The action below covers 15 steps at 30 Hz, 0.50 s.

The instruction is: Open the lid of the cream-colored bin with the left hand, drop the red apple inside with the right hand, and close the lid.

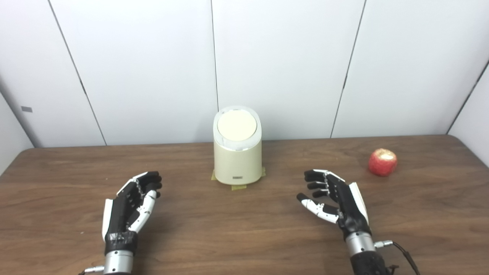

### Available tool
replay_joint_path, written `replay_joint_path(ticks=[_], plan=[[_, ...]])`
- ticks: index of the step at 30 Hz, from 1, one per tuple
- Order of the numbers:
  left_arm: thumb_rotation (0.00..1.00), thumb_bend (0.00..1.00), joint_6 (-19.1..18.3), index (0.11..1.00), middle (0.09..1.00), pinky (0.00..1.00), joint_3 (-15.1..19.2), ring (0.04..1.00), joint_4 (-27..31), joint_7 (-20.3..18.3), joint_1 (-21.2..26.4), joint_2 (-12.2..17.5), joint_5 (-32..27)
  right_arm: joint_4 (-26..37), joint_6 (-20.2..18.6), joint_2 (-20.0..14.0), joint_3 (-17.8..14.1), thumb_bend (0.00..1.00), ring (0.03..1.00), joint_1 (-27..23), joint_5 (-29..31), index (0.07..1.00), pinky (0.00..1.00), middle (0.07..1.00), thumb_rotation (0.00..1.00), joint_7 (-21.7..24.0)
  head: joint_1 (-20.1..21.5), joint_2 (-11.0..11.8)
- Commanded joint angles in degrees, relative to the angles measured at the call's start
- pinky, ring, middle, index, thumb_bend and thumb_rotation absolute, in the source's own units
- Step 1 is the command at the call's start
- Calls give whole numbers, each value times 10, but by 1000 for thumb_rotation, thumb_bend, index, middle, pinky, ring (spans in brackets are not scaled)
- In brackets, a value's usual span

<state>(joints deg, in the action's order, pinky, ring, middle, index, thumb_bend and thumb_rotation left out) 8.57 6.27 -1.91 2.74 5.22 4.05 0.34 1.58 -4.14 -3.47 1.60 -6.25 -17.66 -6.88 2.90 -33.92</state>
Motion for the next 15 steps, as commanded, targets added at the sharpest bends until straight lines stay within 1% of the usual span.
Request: replay_joint_path(ticks=[1,7,9,11,13,15], plan=[[330,260,14,678,697,638,-3,692,-5,5,-8,-2,8,18,13,-2,-1,259,669,-15,1,665,583,692,131,-2,0,0],[342,261,12,679,697,644,-3,694,-4,5,-8,-3,6,16,16,-2,-1,263,654,-15,1,659,566,678,128,-3,0,0],[315,256,14,678,696,644,-2,694,-6,4,-8,-3,3,17,13,-1,-2,262,666,-15,7,664,582,687,131,-1,0,0],[309,257,11,680,699,647,-2,696,-5,4,-8,-2,4,16,17,0,-2,261,666,-15,6,665,584,689,128,-3,0,0],[312,260,10,680,700,648,-3,697,-6,5,-8,-1,9,14,21,0,-1,263,654,-16,2,657,568,681,108,-6,2,2],[336,267,13,684,704,647,-3,699,-8,6,-6,2,13,10,20,1,0,265,654,-17,-1,658,564,680,131,-7,4,3]])
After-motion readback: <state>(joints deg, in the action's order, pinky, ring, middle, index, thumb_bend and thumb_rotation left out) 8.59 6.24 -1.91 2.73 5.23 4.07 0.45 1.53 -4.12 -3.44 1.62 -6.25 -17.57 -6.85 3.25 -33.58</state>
